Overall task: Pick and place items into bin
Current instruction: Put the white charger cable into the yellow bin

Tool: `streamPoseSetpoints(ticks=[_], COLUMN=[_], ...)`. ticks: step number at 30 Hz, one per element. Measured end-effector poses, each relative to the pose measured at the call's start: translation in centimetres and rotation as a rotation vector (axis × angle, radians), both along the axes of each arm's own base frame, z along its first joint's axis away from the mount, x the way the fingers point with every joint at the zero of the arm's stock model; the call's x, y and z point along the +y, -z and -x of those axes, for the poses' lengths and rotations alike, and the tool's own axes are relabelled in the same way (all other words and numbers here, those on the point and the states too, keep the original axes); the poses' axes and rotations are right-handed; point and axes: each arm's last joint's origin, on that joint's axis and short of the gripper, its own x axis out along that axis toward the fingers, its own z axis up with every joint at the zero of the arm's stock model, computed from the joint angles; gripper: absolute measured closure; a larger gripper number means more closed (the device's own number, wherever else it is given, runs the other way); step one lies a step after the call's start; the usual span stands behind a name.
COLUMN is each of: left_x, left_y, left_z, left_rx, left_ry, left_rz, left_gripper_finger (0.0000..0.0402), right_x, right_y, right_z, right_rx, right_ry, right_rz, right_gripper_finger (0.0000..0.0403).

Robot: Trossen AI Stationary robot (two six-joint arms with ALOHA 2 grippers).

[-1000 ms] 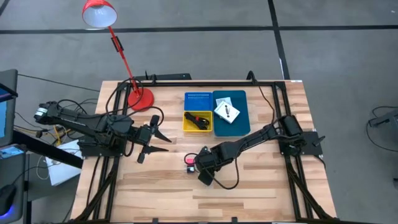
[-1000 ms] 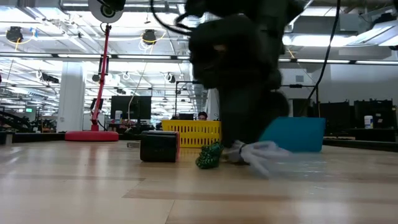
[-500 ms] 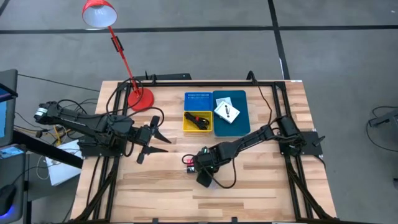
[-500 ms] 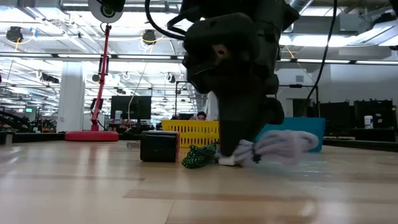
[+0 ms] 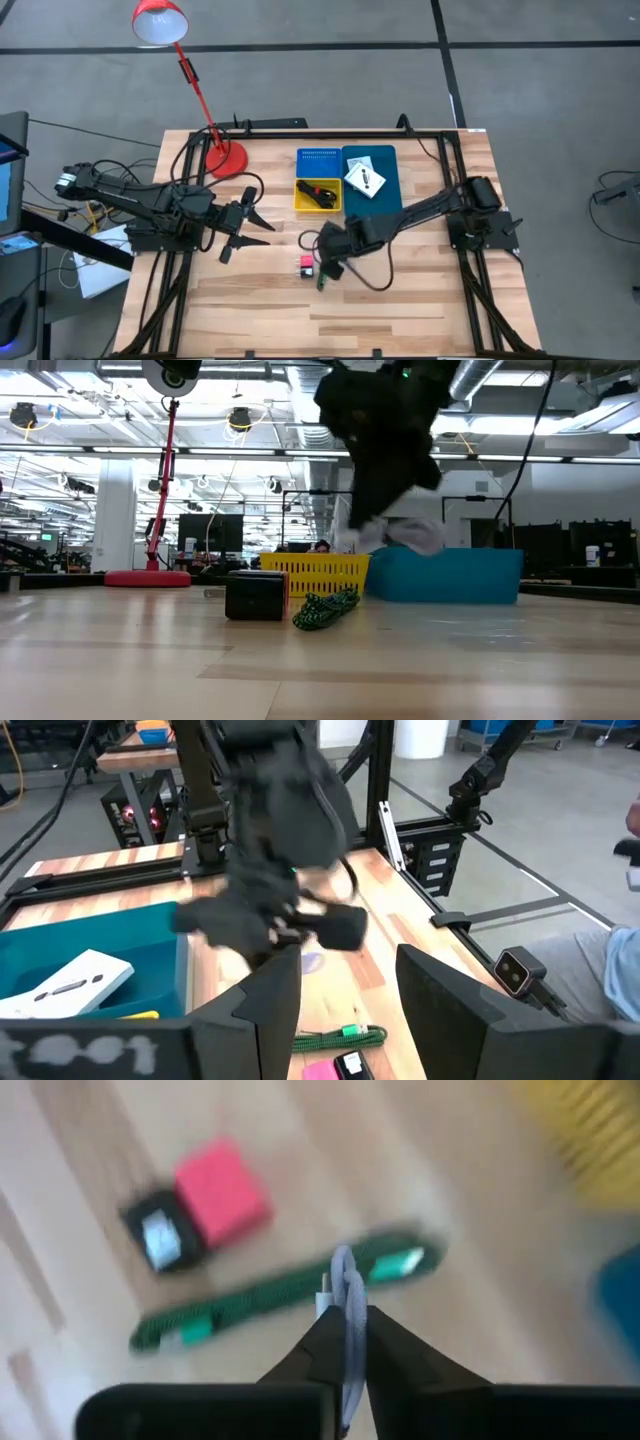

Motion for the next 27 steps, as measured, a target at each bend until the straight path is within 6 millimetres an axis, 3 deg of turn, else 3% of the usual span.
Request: streamPoseSetpoints(ticks=[10, 14, 20, 27], left_x=[0.0, 0.0, 0.0, -0.2], left_y=[0.1, 0.2, 0.5, 0.7], left_z=[0.0, 0.0, 0.1, 0.2], left_rx=[0.008, 0.026, 0.073, 0.097], left_ry=[-0.001, -0.005, -0.002, 0.001], left_rz=[0.005, 0.024, 0.047, 0.062], left_gripper_finger=[0.0246, 0.0246, 0.0246, 0.0246], right_x=[-6.0, -8.9, -13.0, -15.7], right_y=[-5.2, -5.7, -6.1, -6.3], right_z=[-0.1, -0.6, -1.0, -0.9], right_rx=[-0.185, -0.223, -0.27, -0.313], right_ry=[0.0, -0.024, -0.012, -0.034], right_rz=[0.22, 0.214, 0.208, 0.175], right_gripper_finger=[0.0381, 0.0394, 0.0378, 0.0393])
